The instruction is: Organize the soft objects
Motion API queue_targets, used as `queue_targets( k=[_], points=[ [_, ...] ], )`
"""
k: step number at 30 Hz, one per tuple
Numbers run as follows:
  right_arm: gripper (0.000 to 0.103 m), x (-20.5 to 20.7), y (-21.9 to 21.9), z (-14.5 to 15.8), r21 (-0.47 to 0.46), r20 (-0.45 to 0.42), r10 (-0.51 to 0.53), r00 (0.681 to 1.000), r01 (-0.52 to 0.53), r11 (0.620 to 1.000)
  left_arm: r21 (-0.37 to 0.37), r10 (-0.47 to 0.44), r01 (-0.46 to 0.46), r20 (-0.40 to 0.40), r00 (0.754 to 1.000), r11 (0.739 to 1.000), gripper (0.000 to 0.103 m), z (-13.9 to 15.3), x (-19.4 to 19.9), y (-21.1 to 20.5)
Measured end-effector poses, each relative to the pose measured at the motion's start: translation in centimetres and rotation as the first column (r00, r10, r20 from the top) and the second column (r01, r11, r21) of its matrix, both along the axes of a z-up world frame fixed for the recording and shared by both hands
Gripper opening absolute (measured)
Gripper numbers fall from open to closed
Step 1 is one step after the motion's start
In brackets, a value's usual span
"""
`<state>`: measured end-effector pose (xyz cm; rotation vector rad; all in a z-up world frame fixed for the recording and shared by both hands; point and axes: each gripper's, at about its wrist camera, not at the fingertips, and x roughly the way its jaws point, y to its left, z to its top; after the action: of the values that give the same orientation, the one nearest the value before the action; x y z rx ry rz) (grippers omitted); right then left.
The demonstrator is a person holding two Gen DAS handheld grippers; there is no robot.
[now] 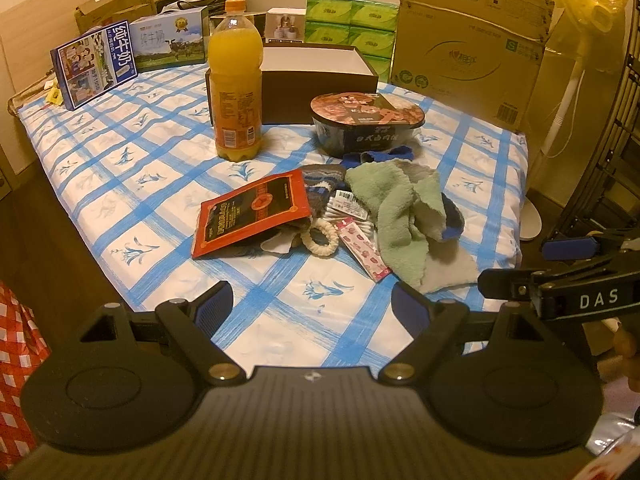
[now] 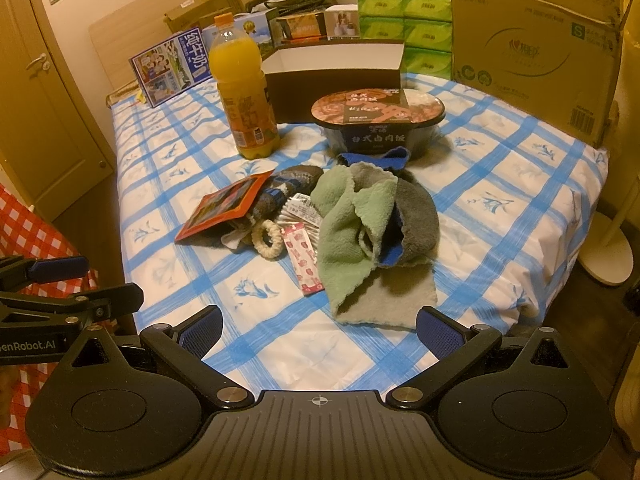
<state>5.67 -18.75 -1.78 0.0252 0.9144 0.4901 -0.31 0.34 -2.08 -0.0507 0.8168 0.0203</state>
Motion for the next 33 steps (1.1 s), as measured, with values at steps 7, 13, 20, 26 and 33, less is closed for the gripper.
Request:
queue_targets(
  k=[7,13,20,26,33],
  points=[
    [0.103,0.8,0.6,-0.5,0.008,0.009,0.003,1.0,-0.003,1.0,0.008,0.018,-0.018,-0.001,1.0,1.0,0.085,0.4,0.8,0.9],
    [0.103,1.6,0.5,-0.6,0.012,0.022,0.007,1.0,-0.007,1.0,0.017,0.036,-0.035,-0.009,0.999,0.999,0.085,0.4,1.1,1.2],
    [0.103,3.4,-0.4,-1.2,0.068,0.041,-0.019,0.999,0.016,0.998,0.058,0.053,-0.052,-0.01,0.999,0.997,0.085,-0.2,2.6,1.7],
    [0.103,4.8,-1.0,-2.0,0.111,0.056,-0.014,0.998,0.008,0.994,0.087,0.073,-0.074,0.011,0.997,0.993,0.084,-0.9,3.3,2.2],
    [0.092,6.6,-1.3,-3.5,0.095,0.089,-0.019,0.996,0.011,0.995,0.115,0.06,-0.061,0.015,0.998,0.991,0.081,-2.1,4.9,2.6]
  ],
)
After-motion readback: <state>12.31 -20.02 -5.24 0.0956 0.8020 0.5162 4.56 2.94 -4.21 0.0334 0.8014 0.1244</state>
